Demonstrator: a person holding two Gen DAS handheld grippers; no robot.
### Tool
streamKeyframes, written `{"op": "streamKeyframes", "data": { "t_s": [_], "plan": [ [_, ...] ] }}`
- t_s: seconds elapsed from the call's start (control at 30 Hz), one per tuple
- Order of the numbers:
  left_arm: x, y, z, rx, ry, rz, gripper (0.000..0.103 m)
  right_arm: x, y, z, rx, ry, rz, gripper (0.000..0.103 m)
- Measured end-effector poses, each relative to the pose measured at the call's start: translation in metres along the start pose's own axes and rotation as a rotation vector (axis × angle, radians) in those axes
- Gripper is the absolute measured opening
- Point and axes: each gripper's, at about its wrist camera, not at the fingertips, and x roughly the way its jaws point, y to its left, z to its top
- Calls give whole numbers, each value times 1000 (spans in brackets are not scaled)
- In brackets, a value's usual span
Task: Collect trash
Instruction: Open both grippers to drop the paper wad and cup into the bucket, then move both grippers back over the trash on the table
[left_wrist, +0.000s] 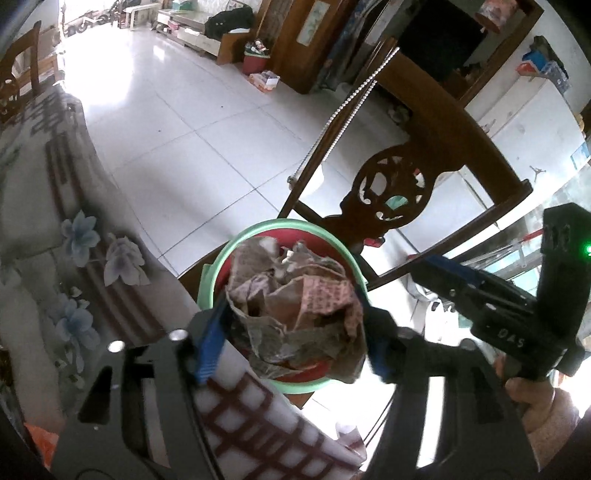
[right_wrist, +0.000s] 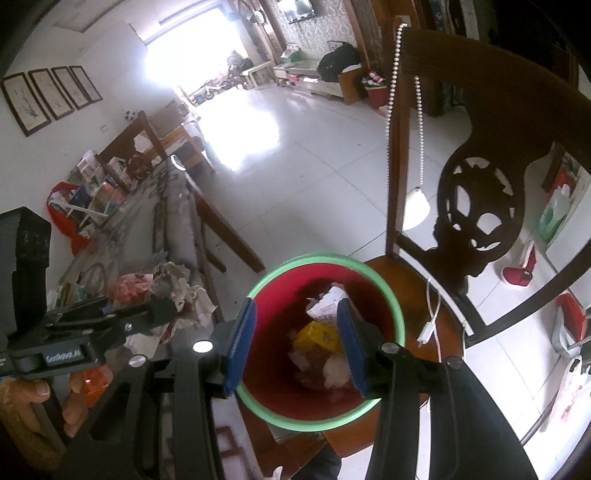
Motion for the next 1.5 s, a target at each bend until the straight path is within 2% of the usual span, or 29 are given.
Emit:
{"op": "streamKeyframes", "data": {
  "t_s": [0.03,0.13,0.23,0.37,0.47,0.5,0.6,0.7,0.8,1.03,1.13,1.33,1.5],
  "plan": [
    [0,0,0,-5,-7,-3,74,-1,-4,1,13,-10,1,65],
    [-1,2,0,-19,-8,-7,77,-2,-9,3,32,-13,-5,75],
    [-8,6,-1,-28,-24,2,81,-5,-7,3,22,-15,-9,76],
    [-23,20,-6,-69,-52,28,84,-15,4,4,10,-49,65,94],
    [-35,33,-13,-103,-68,54,84,-22,13,7,28,-64,209,95],
    [-38,36,-15,-112,-74,64,86,-24,17,8,33,-63,282,95],
    [-57,53,-26,-150,-110,101,94,-38,33,12,29,-92,393,95],
    [-82,72,-38,-179,-168,144,96,-50,57,18,7,-112,444,96],
    [-107,92,-51,-197,-207,189,97,-67,94,18,-80,-176,455,96],
    [-163,160,-95,-265,-244,304,97,-90,208,-14,-362,-286,363,96],
    [-182,189,-118,-313,-238,341,97,-92,255,-40,-471,-333,281,96],
    [-223,247,-170,-415,-234,397,97,-72,344,-113,-759,-412,14,96],
    [-249,282,-204,-449,-228,427,97,-60,394,-160,-887,-487,-49,96]
  ]
}}
